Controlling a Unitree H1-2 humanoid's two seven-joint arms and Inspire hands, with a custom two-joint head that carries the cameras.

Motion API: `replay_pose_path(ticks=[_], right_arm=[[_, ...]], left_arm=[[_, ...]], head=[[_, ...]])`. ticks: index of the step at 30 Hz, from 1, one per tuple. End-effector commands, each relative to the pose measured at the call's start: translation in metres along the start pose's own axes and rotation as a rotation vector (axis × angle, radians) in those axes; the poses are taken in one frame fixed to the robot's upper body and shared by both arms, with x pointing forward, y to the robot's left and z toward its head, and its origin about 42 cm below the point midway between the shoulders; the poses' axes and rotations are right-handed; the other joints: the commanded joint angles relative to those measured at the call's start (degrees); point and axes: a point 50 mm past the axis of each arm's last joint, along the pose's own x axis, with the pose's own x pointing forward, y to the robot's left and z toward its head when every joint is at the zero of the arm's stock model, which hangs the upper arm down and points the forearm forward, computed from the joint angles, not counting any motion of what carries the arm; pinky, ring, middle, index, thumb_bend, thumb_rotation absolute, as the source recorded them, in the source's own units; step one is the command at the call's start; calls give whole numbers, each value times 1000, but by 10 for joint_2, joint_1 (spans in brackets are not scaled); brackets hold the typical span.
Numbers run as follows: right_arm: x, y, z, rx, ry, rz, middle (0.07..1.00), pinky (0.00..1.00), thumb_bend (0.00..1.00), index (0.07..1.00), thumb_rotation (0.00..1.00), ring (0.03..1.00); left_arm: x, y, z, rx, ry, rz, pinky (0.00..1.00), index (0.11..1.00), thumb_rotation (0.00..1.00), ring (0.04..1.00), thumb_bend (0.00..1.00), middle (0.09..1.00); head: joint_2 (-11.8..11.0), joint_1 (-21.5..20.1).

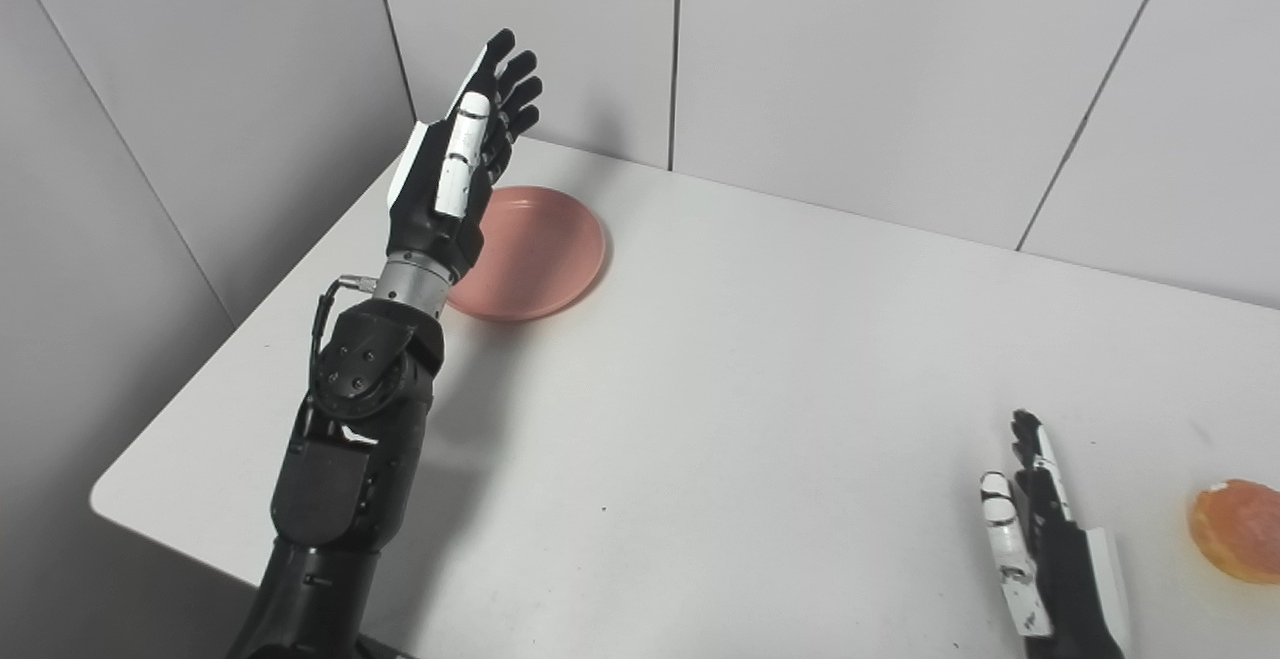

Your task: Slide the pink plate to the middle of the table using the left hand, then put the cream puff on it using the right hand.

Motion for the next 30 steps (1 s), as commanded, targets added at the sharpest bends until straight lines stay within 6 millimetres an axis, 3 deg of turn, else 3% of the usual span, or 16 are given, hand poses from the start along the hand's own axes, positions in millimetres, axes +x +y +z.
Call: replay_pose_path(ticks=[1,10,30], right_arm=[[-8,4,-6,10,33,4,971,979,65,962,1000,974],[-9,4,-6,4,41,7,974,984,70,965,1000,977],[-10,3,-6,4,50,8,979,981,76,970,1000,980]], left_arm=[[20,11,24,22,-98,15,924,925,1000,921,479,923],[39,47,14,1,-51,86,878,892,1000,860,452,888],[57,106,-8,-118,78,182,887,892,1000,907,401,913]], head=[[0,-1],[-1,-4],[0,-5]])
